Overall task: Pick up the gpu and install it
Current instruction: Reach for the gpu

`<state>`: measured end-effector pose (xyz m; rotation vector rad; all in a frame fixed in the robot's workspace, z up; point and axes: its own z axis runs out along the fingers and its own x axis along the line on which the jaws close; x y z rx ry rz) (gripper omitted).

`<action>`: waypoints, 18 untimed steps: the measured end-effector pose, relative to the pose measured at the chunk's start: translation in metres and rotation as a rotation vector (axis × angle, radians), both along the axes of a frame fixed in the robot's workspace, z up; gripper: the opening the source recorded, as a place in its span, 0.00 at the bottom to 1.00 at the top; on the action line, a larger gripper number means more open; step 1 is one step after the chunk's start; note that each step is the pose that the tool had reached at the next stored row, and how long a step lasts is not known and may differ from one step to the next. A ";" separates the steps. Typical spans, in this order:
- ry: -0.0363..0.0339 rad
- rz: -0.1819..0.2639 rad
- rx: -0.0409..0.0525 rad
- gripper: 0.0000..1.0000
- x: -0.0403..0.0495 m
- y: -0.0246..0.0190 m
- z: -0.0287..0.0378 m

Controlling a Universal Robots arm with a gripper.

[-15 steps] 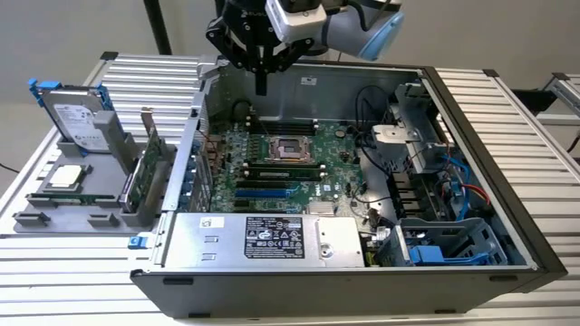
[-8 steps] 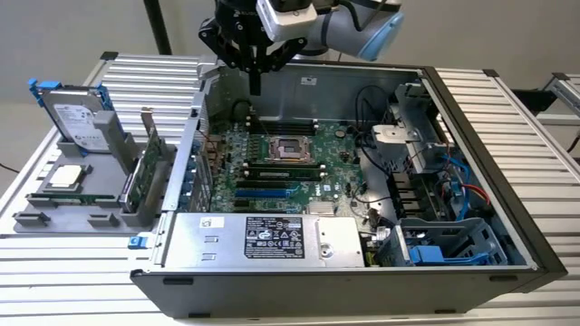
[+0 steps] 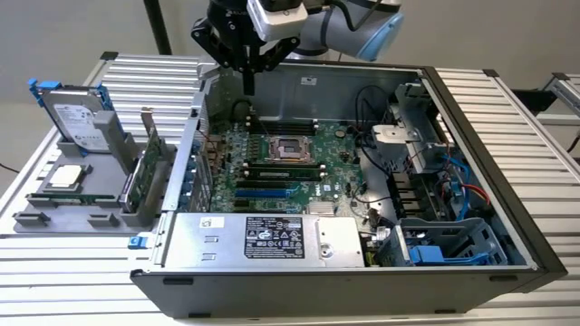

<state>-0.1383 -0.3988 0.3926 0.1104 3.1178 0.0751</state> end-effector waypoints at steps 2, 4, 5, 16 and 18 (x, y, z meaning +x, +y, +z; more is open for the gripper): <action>0.0000 0.000 0.0000 0.00 -0.0015 0.0000 0.0000; 0.0001 0.000 -0.0001 0.00 -0.0031 0.0000 0.0000; 0.0001 0.000 -0.0001 0.00 -0.0039 0.0000 0.0000; 0.0001 0.000 -0.0001 0.00 -0.0128 0.0000 0.0000; 0.0000 0.000 -0.0001 0.00 -0.0146 0.0000 0.0000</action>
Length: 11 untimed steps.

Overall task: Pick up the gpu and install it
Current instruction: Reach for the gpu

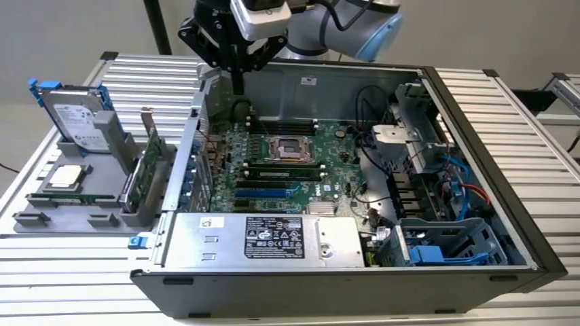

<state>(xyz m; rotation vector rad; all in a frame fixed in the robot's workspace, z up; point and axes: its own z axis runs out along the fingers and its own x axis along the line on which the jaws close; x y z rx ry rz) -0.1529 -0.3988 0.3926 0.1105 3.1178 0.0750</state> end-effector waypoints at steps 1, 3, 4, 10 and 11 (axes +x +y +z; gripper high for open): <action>0.0000 0.000 0.0001 0.00 -0.0008 0.0000 0.0000; 0.0000 0.000 0.0000 0.00 -0.0025 0.0000 0.0000; 0.0000 0.000 0.0000 0.00 -0.0032 0.0000 0.0000; 0.0000 0.000 0.0000 0.00 -0.0074 0.0000 0.0000; 0.0000 0.000 0.0000 0.00 -0.0080 0.0000 0.0000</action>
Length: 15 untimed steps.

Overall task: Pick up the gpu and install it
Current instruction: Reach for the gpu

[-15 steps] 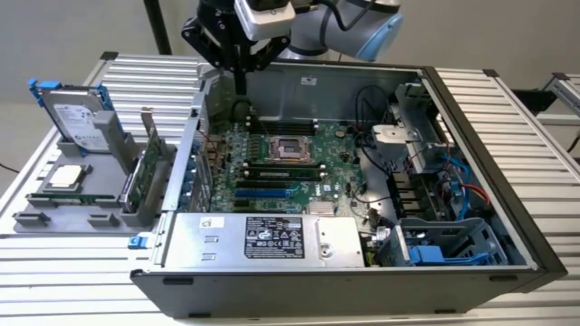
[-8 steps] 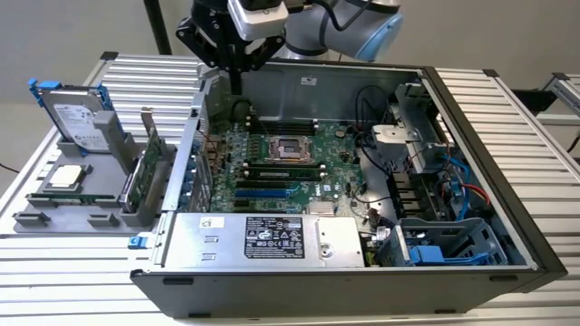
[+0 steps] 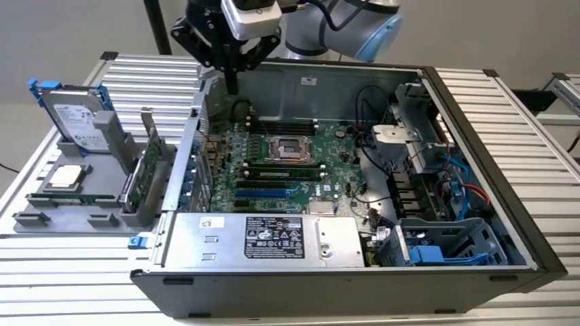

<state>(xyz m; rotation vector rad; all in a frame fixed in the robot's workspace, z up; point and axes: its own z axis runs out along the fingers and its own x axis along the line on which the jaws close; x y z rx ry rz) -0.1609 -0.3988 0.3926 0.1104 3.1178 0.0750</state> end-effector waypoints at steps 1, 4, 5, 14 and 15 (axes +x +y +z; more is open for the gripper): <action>0.0001 0.000 -0.0001 0.00 -0.0007 0.0000 0.0000; 0.0001 0.000 -0.0001 0.00 -0.0025 0.0000 0.0000; 0.0001 0.000 -0.0001 0.00 -0.0030 0.0000 0.0000; 0.0000 0.000 0.0000 0.00 -0.0080 0.0000 0.0000; 0.0000 0.000 0.0000 0.00 -0.0084 0.0000 0.0000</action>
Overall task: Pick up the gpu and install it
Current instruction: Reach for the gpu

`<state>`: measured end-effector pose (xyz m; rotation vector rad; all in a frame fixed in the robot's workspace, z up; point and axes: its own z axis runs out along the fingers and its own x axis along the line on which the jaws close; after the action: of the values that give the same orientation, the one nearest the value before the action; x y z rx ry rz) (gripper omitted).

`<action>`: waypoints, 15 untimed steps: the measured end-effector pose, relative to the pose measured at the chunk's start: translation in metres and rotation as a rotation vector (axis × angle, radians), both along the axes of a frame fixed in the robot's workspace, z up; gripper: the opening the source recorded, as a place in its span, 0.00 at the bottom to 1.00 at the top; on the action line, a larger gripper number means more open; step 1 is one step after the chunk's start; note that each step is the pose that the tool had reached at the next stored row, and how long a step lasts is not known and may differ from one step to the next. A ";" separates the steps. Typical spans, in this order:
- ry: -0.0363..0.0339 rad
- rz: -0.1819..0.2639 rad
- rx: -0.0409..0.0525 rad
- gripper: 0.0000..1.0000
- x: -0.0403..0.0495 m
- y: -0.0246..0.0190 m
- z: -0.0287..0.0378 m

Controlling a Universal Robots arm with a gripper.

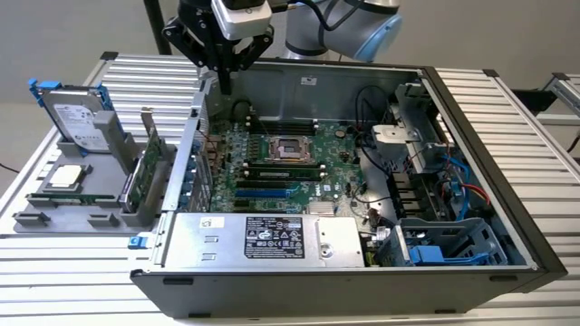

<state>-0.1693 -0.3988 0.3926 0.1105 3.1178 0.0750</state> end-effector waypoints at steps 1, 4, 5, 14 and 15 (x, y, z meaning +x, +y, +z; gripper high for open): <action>0.0000 0.000 0.0000 0.00 -0.0001 0.0000 0.0000; 0.0000 0.000 0.0000 0.00 -0.0004 0.0000 0.0000; 0.0000 0.000 0.0000 0.00 -0.0004 0.0000 0.0000; 0.0000 0.000 0.0000 0.00 -0.0041 0.0000 0.0000; 0.0000 0.000 0.0000 0.00 -0.0055 0.0000 0.0000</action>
<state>-0.1748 -0.3988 0.3926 0.1103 3.1178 0.0750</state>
